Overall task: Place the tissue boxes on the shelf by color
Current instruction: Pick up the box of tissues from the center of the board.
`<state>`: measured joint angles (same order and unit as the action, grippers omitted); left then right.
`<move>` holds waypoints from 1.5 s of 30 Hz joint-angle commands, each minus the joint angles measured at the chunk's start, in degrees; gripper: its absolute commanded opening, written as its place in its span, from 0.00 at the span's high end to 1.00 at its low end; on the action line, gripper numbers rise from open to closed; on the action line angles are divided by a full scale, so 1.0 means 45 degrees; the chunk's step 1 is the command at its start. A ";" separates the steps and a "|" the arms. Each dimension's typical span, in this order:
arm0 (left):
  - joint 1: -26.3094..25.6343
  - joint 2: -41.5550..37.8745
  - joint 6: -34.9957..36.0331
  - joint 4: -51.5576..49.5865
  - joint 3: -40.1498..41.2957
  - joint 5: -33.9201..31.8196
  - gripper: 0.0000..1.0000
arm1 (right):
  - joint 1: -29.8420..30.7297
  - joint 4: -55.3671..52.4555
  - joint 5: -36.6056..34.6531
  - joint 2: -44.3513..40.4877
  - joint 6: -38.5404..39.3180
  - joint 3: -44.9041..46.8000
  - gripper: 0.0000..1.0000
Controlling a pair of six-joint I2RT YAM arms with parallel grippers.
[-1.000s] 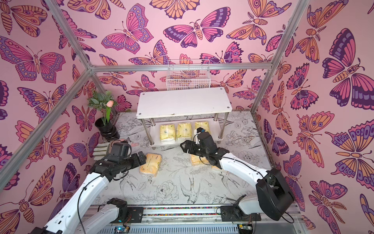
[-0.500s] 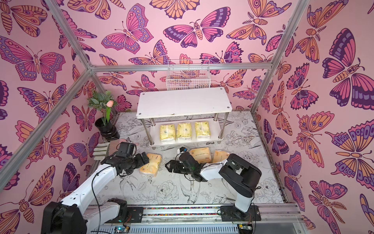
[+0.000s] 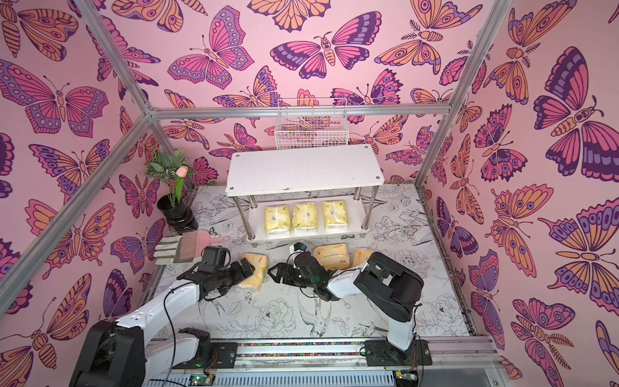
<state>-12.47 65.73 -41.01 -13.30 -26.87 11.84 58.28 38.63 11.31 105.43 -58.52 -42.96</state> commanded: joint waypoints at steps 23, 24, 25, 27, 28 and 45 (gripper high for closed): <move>-0.0239 0.2711 -0.1266 0.2187 -0.1062 0.0441 0.00 | -0.0705 -0.0064 0.1708 0.1768 -0.0282 -0.1121 0.11; -0.0247 0.2953 -0.1284 0.2372 -0.1087 0.0661 0.00 | -0.0705 -0.0046 0.1883 0.1885 -0.0300 -0.1228 0.12; -0.0228 0.3210 -0.1379 0.2675 -0.1079 0.0872 0.00 | -0.0690 -0.0031 0.2110 0.2006 -0.0309 -0.1337 0.11; -0.0232 0.3563 -0.1690 0.3193 -0.0975 0.1192 0.00 | -0.0700 0.0116 0.2510 0.2275 -0.0418 -0.1477 0.12; -0.0218 0.3711 -0.1855 0.3486 -0.0881 0.1344 0.00 | -0.0698 0.0348 0.2791 0.2456 -0.0531 -0.1507 0.11; -0.0469 0.3450 -0.2466 0.4772 0.0510 0.1936 0.00 | -0.1150 0.5049 0.4586 0.3793 -0.2724 -0.0773 0.59</move>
<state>-13.82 81.23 -50.81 13.98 -27.57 18.72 53.52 61.21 30.28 123.04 -70.59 -46.89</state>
